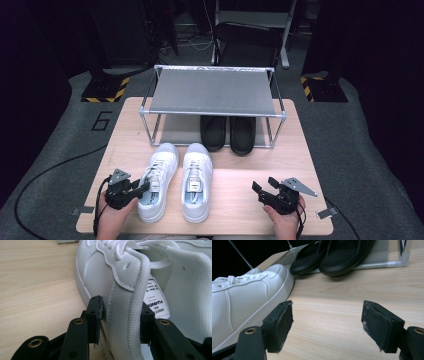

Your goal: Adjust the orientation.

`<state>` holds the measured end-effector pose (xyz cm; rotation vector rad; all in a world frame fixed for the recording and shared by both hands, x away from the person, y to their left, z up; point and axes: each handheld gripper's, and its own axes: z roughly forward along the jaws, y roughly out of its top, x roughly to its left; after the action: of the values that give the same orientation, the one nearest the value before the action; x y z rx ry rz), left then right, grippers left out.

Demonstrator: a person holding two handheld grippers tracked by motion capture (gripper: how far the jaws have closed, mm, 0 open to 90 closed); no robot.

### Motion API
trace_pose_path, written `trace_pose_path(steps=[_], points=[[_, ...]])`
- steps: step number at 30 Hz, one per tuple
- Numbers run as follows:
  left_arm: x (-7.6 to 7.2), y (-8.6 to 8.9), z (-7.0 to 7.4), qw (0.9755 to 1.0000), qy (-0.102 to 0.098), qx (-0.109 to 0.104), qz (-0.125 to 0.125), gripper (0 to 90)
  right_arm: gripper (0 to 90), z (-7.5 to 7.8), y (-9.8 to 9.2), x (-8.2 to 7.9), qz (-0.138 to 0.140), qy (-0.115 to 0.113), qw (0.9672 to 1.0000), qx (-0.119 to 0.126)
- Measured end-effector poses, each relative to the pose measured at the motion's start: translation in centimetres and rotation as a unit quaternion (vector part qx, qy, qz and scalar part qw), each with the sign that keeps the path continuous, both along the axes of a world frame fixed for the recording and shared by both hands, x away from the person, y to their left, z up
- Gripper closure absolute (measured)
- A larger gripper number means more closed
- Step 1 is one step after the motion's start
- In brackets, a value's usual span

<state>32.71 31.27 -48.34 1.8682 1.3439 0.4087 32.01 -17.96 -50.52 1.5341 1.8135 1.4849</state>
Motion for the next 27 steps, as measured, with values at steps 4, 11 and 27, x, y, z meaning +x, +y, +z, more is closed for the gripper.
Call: trace_pose_path(steps=[4, 11, 27], points=[[0.1, 0.1, -0.1, 1.0, -0.002, -0.001, 0.0, 63.2, 28.7, -0.3, 0.2, 0.2, 0.005, 0.006, 1.0, -0.005], [-0.3, -0.5, 0.0, 0.9992, -0.019, 0.033, 0.01, 70.7, 43.7, -0.4, 0.1, 0.2, 0.01, 0.008, 0.9999, -0.011], [-0.9, -0.5, -0.3, 0.9979, -0.042, 0.02, 0.046, 81.9, 47.4, -0.6, -0.8, 0.0, -0.016, 0.008, 0.9997, 0.017]])
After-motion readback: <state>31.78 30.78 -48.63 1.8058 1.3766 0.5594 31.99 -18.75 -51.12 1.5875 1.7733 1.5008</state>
